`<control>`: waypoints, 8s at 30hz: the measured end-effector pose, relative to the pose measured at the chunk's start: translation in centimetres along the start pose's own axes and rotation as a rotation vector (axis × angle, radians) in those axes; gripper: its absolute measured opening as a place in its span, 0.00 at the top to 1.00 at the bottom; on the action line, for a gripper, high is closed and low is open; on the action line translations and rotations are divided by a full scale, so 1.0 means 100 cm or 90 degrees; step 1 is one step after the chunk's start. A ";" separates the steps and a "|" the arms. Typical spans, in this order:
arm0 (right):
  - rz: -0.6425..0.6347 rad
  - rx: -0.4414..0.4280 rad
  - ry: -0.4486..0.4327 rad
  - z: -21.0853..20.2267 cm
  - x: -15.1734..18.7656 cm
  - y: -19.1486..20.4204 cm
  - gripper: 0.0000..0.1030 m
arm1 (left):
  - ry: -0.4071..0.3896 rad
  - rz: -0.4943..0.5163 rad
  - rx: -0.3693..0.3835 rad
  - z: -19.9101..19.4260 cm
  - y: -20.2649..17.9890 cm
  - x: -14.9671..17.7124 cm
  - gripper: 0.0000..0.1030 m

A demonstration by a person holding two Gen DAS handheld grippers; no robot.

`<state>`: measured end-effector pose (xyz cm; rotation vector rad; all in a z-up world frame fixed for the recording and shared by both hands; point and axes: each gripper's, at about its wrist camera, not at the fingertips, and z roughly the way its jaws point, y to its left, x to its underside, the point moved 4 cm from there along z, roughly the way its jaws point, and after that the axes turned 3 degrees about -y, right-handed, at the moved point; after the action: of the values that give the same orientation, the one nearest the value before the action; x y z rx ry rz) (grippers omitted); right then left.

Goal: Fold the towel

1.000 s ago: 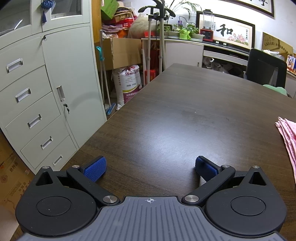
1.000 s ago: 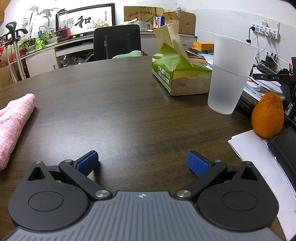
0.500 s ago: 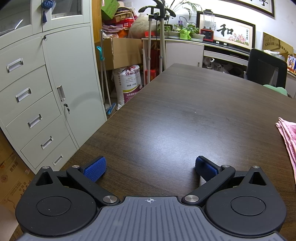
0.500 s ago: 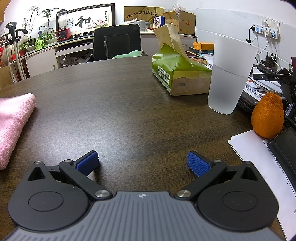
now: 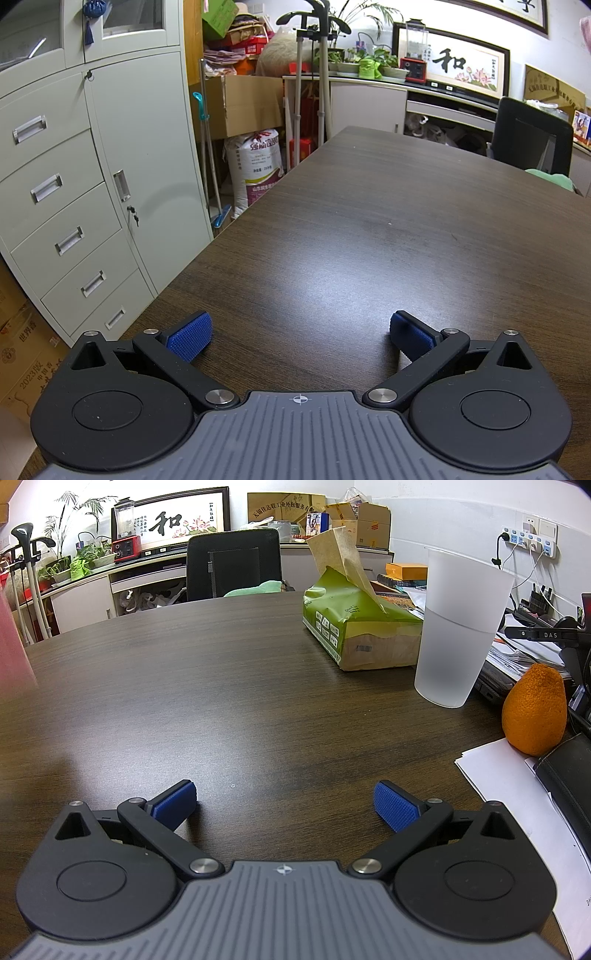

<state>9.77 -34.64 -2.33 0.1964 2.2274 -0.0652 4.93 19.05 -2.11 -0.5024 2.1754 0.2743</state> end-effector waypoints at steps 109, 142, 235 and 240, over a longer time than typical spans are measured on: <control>-0.082 -0.272 -0.095 -0.065 -0.047 0.190 0.00 | 0.001 0.000 0.000 -0.001 -0.001 0.001 0.00; -0.130 -0.279 -0.081 -0.042 -0.019 0.207 0.21 | 0.001 0.009 0.012 0.000 -0.001 0.002 0.00; 0.082 -0.375 -0.057 -0.053 -0.025 0.125 0.27 | -0.190 0.163 0.381 -0.093 -0.155 -0.031 0.97; -0.039 -0.357 -0.100 -0.062 -0.015 0.154 0.32 | -0.153 0.125 0.418 -0.103 -0.136 -0.026 0.97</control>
<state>8.38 -18.88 3.01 -0.1794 2.0072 0.4882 5.13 3.84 5.95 0.1106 1.9315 -0.2649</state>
